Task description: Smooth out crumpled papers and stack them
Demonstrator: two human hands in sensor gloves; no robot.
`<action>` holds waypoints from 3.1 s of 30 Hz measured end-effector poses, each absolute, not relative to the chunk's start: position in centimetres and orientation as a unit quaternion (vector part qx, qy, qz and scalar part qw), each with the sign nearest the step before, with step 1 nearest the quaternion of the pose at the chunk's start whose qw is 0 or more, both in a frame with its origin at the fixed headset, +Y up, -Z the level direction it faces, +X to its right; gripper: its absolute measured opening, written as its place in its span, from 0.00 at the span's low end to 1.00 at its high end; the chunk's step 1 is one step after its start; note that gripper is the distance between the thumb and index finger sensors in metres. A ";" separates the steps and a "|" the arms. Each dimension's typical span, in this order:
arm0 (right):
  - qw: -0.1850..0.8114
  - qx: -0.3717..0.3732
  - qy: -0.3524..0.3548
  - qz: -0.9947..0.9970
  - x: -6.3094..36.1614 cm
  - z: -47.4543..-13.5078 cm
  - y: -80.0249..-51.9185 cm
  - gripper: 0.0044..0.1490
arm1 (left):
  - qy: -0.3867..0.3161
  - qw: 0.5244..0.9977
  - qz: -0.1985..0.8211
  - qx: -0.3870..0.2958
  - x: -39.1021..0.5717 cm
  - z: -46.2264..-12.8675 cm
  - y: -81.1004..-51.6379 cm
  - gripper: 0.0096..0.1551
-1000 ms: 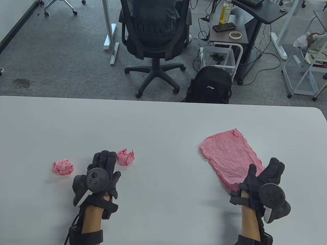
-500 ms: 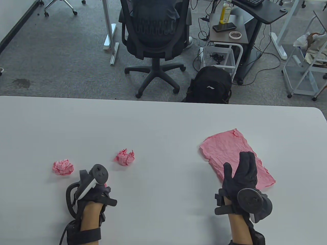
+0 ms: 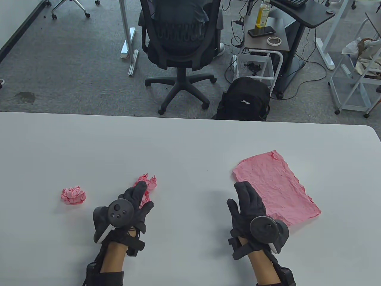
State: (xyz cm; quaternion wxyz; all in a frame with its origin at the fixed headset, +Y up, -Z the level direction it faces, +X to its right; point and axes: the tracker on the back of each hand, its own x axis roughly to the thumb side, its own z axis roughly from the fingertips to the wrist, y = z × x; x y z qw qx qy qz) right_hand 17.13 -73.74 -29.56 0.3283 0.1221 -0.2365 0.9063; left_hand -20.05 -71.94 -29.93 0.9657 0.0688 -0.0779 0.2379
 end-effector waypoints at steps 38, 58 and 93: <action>0.441 0.290 -0.208 0.823 10.3 -26.9 -73.4 0.38 | -0.282 0.832 0.476 -0.034 -12.4 -28.8 -73.5 0.36; 0.605 0.230 -0.111 0.754 10.5 -27.5 -74.6 0.47 | -0.285 0.888 0.354 0.067 -11.0 -27.3 -72.5 0.44; 0.481 0.339 -0.256 0.767 10.1 -25.2 -71.2 0.28 | -0.252 0.796 0.550 -0.025 -13.4 -29.0 -73.7 0.43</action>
